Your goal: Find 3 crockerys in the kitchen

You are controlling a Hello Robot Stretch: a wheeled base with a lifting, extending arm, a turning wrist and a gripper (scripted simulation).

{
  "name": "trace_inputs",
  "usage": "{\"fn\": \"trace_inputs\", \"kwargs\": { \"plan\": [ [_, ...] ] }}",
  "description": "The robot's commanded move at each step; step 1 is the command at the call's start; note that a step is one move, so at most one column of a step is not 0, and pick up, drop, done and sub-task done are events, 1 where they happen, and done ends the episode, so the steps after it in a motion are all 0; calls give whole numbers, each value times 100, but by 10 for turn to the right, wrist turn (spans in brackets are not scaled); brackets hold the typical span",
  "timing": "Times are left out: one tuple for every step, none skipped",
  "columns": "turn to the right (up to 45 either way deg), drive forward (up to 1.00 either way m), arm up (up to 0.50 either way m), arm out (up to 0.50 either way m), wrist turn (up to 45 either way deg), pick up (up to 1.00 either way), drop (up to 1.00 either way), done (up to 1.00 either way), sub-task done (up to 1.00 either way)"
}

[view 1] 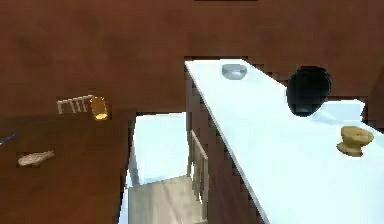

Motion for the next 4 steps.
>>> {"fn": "trace_inputs", "kwargs": {
  "plan": [
    [-450,0,0,0,0,0,0,0,0],
    [-90,0,0,0,0,0,0,0,0],
    [0,20,0,0,0,0,0,0,0],
    [-450,0,0,0,0,0,0,0,0]
  ]
}}
